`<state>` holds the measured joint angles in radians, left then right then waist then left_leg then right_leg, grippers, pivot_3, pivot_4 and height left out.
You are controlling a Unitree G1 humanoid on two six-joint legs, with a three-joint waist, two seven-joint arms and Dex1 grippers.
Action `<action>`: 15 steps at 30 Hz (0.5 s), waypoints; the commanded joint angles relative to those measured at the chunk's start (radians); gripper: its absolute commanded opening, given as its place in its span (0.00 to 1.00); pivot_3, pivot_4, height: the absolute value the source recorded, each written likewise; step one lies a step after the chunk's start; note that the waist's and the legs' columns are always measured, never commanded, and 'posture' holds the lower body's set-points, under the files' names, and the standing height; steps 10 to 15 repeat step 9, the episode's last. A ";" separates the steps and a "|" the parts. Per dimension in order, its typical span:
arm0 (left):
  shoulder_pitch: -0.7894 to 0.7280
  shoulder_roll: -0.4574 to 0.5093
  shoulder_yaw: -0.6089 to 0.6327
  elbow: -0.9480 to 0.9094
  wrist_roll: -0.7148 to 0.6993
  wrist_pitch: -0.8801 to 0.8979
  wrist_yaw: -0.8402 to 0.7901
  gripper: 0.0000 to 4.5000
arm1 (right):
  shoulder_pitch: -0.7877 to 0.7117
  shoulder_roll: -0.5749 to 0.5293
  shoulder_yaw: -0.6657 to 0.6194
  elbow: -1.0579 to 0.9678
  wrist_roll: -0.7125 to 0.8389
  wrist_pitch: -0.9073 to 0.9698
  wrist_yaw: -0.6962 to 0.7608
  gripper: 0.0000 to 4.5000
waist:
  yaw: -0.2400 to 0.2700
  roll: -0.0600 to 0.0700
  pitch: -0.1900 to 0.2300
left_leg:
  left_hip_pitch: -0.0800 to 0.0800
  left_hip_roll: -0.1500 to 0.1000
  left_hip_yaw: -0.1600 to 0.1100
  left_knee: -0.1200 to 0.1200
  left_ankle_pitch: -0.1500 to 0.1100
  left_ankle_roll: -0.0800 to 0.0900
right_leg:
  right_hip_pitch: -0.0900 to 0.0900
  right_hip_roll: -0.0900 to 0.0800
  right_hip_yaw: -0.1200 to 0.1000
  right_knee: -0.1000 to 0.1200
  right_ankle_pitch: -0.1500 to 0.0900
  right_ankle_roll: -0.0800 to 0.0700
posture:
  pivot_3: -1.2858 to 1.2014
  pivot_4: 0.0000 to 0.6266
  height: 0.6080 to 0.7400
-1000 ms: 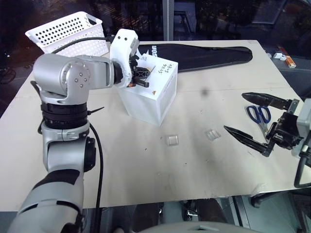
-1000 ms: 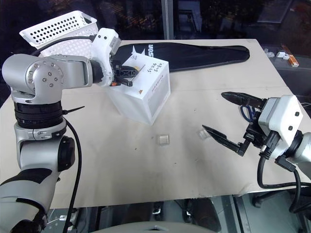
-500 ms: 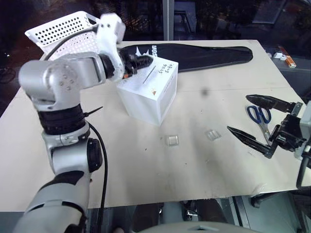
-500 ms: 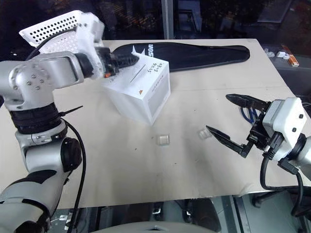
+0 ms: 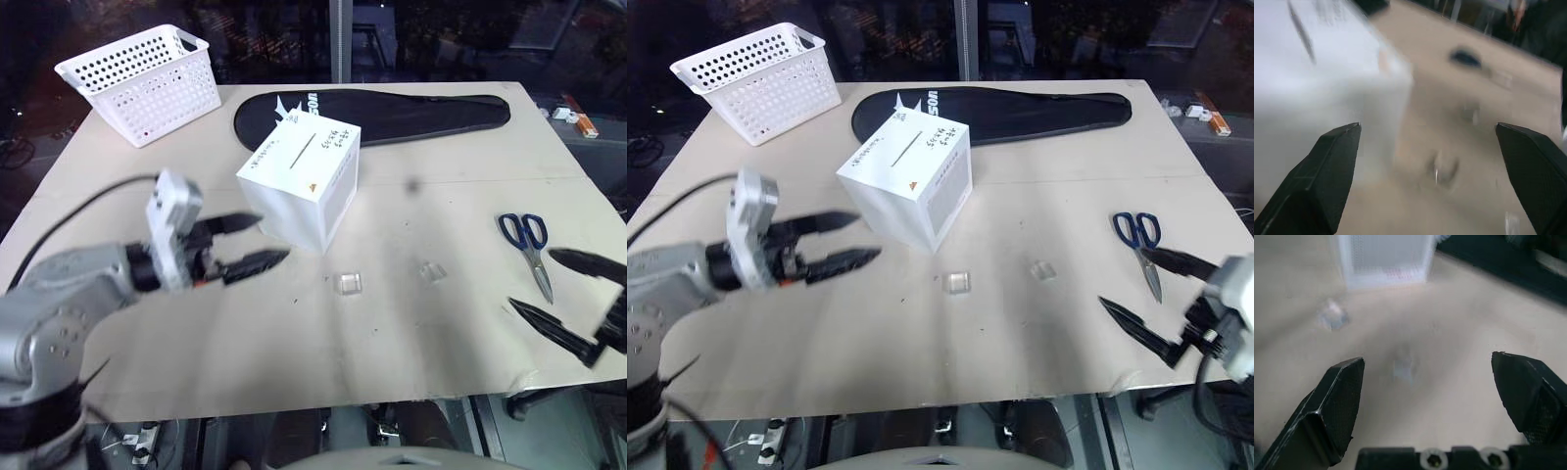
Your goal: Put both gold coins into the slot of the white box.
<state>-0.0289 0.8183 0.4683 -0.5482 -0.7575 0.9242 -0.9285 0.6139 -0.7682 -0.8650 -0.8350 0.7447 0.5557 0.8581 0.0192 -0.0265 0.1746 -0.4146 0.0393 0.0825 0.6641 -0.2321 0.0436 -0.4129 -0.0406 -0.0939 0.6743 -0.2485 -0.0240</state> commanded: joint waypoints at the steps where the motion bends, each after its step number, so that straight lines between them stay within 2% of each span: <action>1: 0.052 -0.003 0.028 -0.011 0.040 -0.128 -0.030 0.99 | 0.024 0.013 -0.070 -0.004 -0.003 -0.041 0.040 1.00 | 0.002 0.001 0.000 | 0.000 0.000 -0.001 0.000 0.000 -0.001 | 0.000 0.000 -0.001 0.000 0.000 0.000 | 0.52 0.24 0.99; 7: 0.111 -0.020 -0.007 0.019 0.080 -0.244 -0.026 0.99 | 0.034 0.008 -0.082 -0.019 0.006 -0.028 0.030 1.00 | -0.001 0.008 0.001 | 0.000 0.000 -0.002 -0.002 -0.001 -0.001 | -0.001 -0.004 -0.003 -0.002 0.000 0.000 | 0.52 0.24 0.99; 15: 0.102 -0.026 -0.016 0.028 0.078 -0.251 -0.009 0.99 | 0.026 -0.005 -0.079 -0.018 0.006 -0.018 0.023 1.00 | -0.001 0.008 0.001 | 0.000 0.000 -0.001 -0.003 -0.001 -0.001 | -0.001 -0.004 -0.003 -0.003 0.000 0.000 | 0.52 0.24 0.99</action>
